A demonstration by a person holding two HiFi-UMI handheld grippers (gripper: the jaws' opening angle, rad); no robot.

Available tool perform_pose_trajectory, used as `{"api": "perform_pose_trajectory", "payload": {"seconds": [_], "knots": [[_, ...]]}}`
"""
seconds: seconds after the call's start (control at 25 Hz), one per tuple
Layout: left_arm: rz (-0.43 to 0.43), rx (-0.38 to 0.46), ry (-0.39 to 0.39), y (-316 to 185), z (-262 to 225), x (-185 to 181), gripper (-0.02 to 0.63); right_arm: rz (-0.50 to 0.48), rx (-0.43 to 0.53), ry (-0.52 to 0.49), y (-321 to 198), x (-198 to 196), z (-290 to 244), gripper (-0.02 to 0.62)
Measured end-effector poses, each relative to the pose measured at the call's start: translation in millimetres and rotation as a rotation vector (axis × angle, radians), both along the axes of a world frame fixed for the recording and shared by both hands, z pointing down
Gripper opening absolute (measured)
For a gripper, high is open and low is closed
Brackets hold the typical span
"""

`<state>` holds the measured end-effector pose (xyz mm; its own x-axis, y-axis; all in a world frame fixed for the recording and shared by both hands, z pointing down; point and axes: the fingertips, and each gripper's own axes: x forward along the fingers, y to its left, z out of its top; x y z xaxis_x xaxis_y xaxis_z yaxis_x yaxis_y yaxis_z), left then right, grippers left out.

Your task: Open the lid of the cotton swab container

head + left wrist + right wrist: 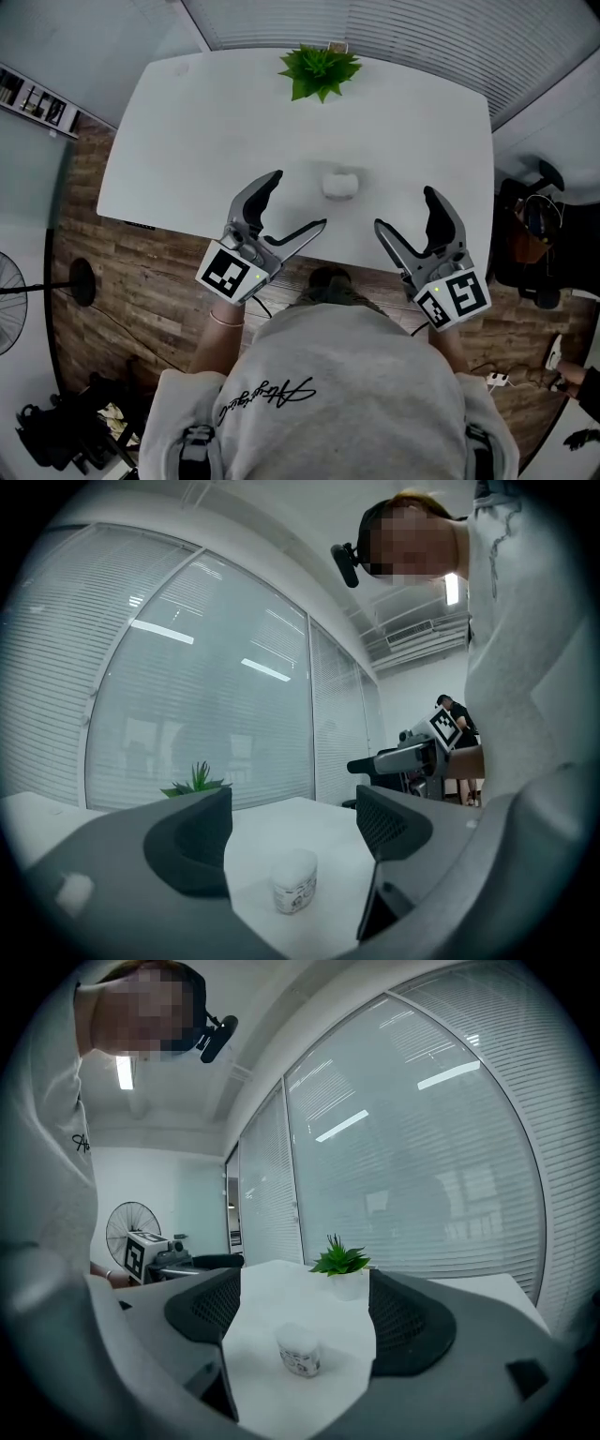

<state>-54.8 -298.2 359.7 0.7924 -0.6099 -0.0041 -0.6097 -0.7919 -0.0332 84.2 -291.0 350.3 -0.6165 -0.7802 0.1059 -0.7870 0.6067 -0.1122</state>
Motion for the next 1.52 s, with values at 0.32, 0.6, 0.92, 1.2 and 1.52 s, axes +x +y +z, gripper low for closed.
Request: {"api": "perform_pose_trajectory", "payload": {"seconds": [0.32,0.6,0.92,1.2,1.52], "knots": [[0.079,-0.040,-0.085,-17,51,25,0.397,-0.015,-0.030,0.005,1,6,11,0.413],[0.128,-0.101,-0.175,-33,103,35,0.397,-0.028,-0.050,0.000,1,2,19,0.413],[0.172,-0.166,-0.286,-46,150,52,0.397,-0.007,-0.032,0.012,-1,6,16,0.405],[0.199,-0.185,-0.340,-54,161,66,0.397,0.015,-0.031,0.023,3,14,17,0.402],[0.237,-0.232,-0.452,-57,176,75,0.373,0.042,-0.031,0.019,3,24,15,0.400]]}}
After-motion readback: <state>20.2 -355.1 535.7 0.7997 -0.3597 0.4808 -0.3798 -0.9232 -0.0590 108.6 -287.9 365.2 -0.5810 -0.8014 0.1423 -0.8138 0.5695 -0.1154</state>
